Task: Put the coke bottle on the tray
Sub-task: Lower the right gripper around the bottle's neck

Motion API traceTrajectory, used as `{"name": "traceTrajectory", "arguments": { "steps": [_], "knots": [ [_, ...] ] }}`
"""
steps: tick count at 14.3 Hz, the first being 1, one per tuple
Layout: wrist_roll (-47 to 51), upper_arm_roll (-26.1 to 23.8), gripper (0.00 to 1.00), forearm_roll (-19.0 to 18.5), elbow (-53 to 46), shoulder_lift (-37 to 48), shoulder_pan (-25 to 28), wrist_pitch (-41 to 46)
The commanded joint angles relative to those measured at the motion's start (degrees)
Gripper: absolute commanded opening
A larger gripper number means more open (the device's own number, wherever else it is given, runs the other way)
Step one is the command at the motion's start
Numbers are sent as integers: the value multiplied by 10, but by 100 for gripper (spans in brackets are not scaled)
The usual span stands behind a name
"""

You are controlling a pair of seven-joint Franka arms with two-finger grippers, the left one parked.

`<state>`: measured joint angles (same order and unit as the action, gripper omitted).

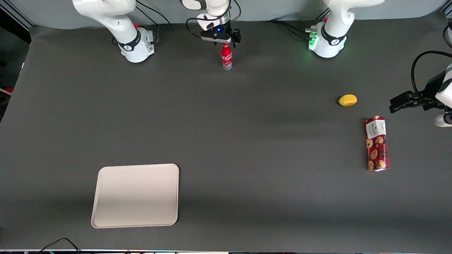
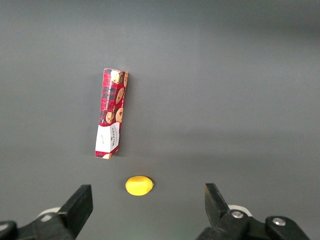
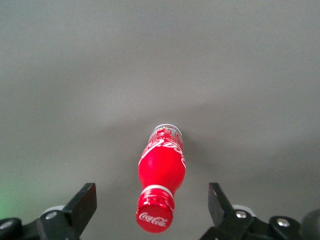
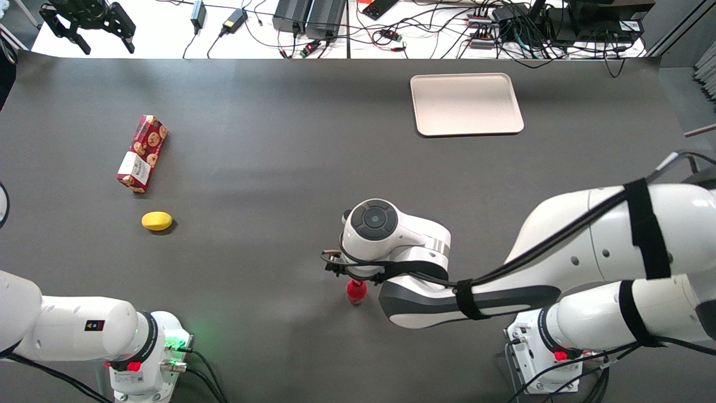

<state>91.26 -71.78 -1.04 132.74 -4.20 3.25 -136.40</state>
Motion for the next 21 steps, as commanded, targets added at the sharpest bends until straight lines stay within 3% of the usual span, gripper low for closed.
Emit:
{"name": "traceTrajectory", "arguments": {
  "steps": [1,3,5,13,16,21],
  "knots": [
    [43,-3,99,-24,-2,-26,12,-11],
    [47,-3,99,-24,-2,-26,18,-10],
    [47,-3,90,-25,-2,-26,22,-8],
    [44,-2,89,-58,-3,-26,21,-7],
    [45,-2,75,-66,-3,-27,21,-7],
    [45,-2,38,-66,-3,-27,21,-7]
  ]
}}
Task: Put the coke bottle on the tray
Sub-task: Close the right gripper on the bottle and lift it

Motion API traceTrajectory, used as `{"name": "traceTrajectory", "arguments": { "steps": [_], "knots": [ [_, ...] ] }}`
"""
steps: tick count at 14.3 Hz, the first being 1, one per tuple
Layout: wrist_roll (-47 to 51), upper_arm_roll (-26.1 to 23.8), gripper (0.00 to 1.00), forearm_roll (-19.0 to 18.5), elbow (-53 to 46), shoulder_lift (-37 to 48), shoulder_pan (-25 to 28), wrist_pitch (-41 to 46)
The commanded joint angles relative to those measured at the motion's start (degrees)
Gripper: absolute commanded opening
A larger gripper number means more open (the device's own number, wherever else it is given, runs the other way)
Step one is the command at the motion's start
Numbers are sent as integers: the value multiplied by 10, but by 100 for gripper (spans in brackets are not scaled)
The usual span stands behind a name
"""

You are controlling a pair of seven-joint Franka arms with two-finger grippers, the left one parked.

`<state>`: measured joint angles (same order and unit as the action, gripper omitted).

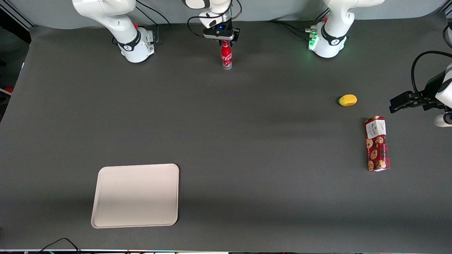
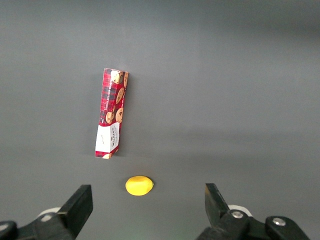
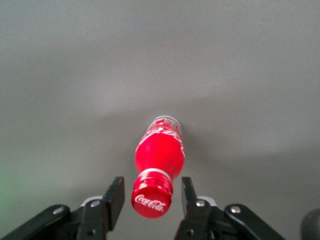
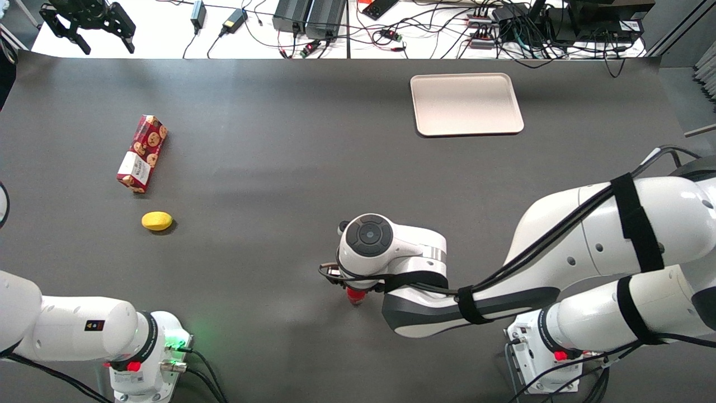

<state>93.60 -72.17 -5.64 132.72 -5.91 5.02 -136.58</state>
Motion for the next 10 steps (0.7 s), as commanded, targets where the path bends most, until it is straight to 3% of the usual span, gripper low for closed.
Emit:
{"name": "traceTrajectory", "arguments": {
  "steps": [1,5,10],
  "knots": [
    [20,2,31,-20,-3,-9,3,-5],
    [12,4,19,-20,-20,-10,0,22],
    [-27,26,18,-19,-187,-31,-7,220]
  ]
}}
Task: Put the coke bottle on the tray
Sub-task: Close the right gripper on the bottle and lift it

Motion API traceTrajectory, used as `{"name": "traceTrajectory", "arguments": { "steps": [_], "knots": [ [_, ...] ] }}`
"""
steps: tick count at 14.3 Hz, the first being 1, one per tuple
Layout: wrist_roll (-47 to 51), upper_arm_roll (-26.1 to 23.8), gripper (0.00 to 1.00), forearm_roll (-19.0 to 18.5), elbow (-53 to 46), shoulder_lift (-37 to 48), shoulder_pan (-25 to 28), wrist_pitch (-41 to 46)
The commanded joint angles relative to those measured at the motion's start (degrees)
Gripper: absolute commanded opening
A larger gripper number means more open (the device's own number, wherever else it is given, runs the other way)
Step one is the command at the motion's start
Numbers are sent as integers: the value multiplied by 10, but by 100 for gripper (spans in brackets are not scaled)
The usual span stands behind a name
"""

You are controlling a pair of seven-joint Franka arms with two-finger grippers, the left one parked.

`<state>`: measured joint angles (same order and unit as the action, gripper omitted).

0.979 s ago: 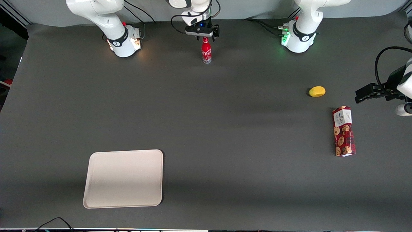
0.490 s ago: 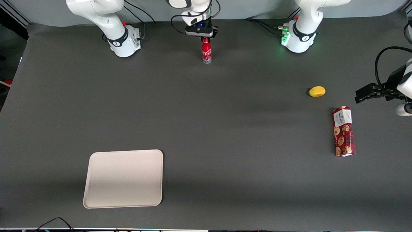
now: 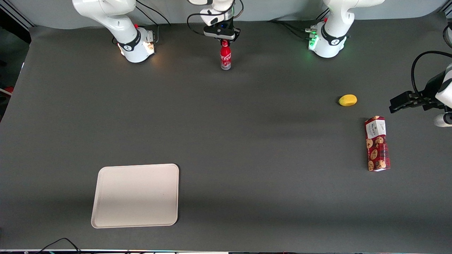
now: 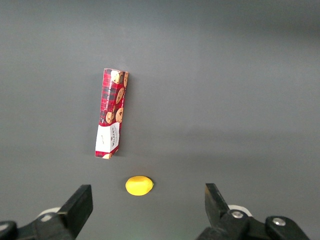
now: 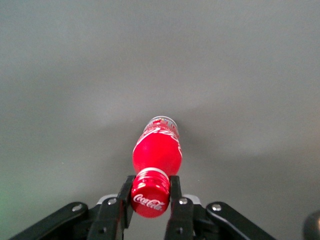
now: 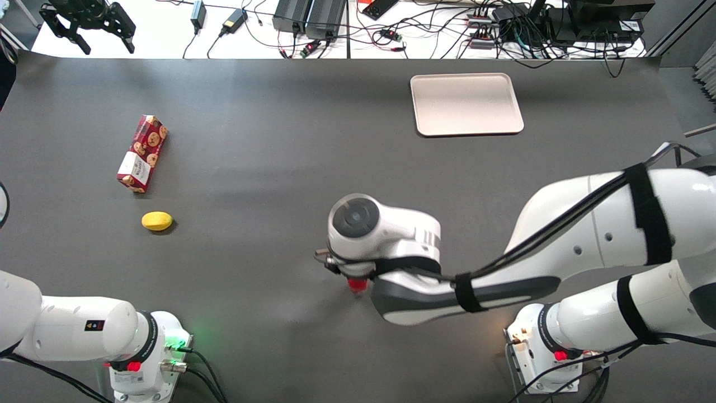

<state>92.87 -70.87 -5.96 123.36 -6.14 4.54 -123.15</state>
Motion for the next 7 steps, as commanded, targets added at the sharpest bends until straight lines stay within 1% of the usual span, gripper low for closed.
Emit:
{"name": "traceTrajectory", "arguments": {
  "steps": [1,3,7],
  "knots": [
    [-36,27,18,-16,-129,-34,-1,123],
    [-80,50,18,-13,-192,-37,-2,184],
    [-211,126,18,-8,-324,-42,-2,323]
  ]
}}
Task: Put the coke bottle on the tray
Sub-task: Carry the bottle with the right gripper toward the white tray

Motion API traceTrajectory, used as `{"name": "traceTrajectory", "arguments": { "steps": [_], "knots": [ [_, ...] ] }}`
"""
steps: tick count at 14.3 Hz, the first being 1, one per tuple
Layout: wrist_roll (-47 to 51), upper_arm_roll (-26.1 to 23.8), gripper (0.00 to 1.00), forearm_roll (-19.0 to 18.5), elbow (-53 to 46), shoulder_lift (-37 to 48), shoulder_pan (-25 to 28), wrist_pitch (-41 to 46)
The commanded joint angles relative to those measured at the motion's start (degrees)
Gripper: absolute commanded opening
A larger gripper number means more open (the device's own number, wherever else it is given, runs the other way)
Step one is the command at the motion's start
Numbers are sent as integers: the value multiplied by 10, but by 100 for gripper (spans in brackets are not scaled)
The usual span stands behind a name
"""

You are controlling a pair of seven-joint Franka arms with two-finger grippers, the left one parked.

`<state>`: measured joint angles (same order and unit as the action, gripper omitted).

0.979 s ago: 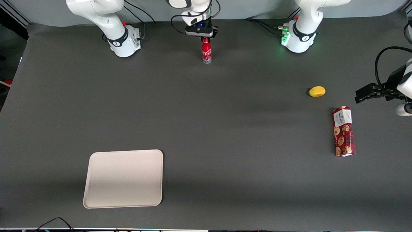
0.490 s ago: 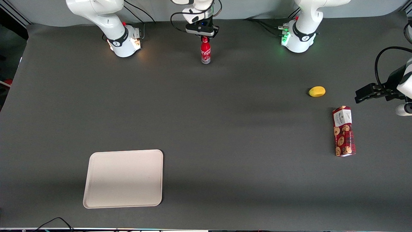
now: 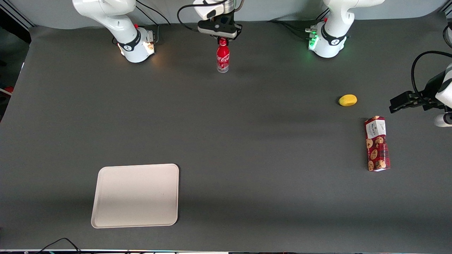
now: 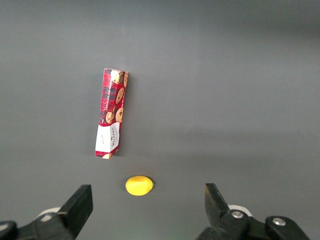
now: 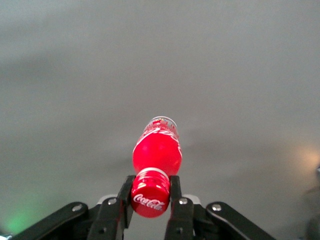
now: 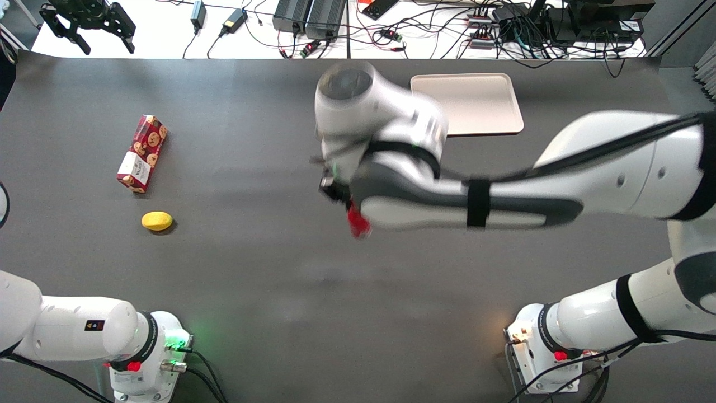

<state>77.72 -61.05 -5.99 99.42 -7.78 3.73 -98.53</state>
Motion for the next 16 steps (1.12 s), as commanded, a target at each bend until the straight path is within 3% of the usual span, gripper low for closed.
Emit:
{"name": "traceTrajectory", "arguments": {
  "steps": [1,4,7,10,14,16],
  "knots": [
    [-96,49,18,-6,-120,-28,6,114],
    [-235,142,17,24,-211,-26,2,199],
    [-397,246,18,24,-265,-23,2,246],
    [-574,365,17,23,-269,-19,3,250],
    [-756,484,18,7,-268,-55,2,233],
    [-857,545,18,6,-266,-86,2,172]
  ]
}}
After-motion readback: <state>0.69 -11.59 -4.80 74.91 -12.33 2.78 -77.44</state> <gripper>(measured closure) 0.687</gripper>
